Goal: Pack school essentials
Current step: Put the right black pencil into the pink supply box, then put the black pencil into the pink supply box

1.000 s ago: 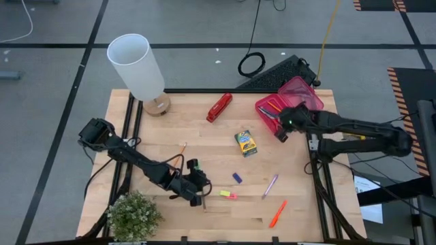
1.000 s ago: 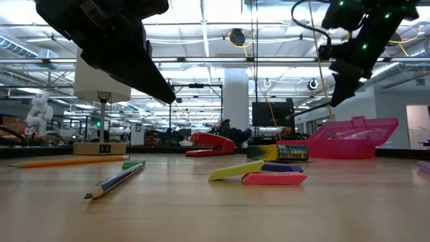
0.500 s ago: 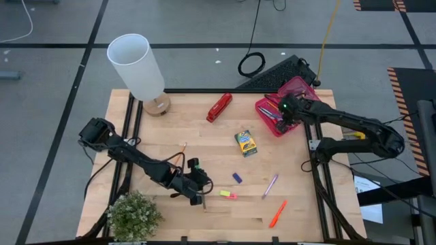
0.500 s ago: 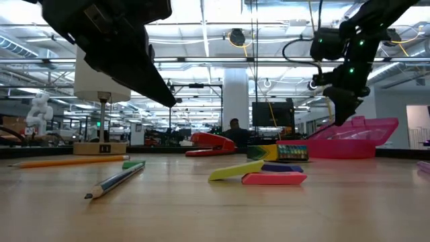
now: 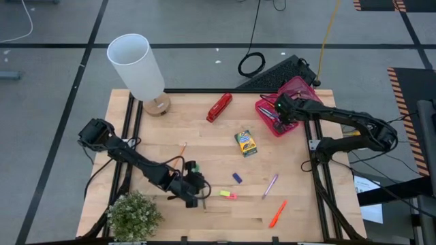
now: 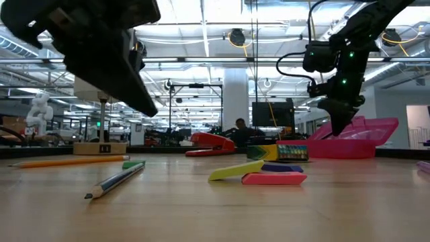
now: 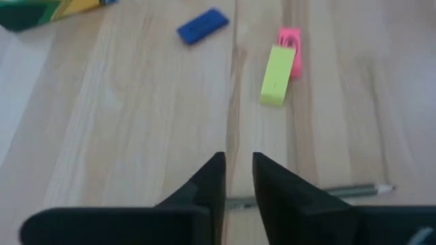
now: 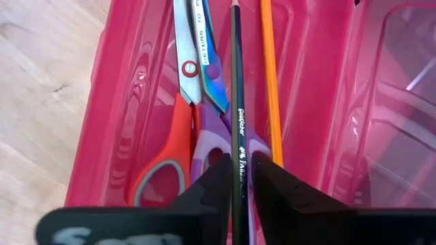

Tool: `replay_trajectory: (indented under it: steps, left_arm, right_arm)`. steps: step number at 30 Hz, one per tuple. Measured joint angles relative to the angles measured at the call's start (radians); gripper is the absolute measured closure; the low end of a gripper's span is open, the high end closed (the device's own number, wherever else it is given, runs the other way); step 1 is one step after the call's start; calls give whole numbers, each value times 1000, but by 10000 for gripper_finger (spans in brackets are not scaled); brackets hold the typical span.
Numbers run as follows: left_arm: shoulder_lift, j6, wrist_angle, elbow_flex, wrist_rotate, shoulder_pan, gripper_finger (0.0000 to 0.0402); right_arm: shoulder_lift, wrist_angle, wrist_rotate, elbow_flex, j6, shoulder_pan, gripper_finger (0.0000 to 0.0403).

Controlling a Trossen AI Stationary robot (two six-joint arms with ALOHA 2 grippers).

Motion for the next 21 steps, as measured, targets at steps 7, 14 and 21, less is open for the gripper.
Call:
replay_trajectory:
  steps: [7,14,21]
  left_arm:
    - [0,1,-85,0,4,-30,269]
    - [0,6,-168,0,45,-50,253]
    - [0,156,-236,0,71,-68,252]
  right_arm:
    - [-44,-10,53,0,9,14,294]
    - [-138,-16,42,1,39,34,247]
    - [-276,-1,-88,1,131,222,237]
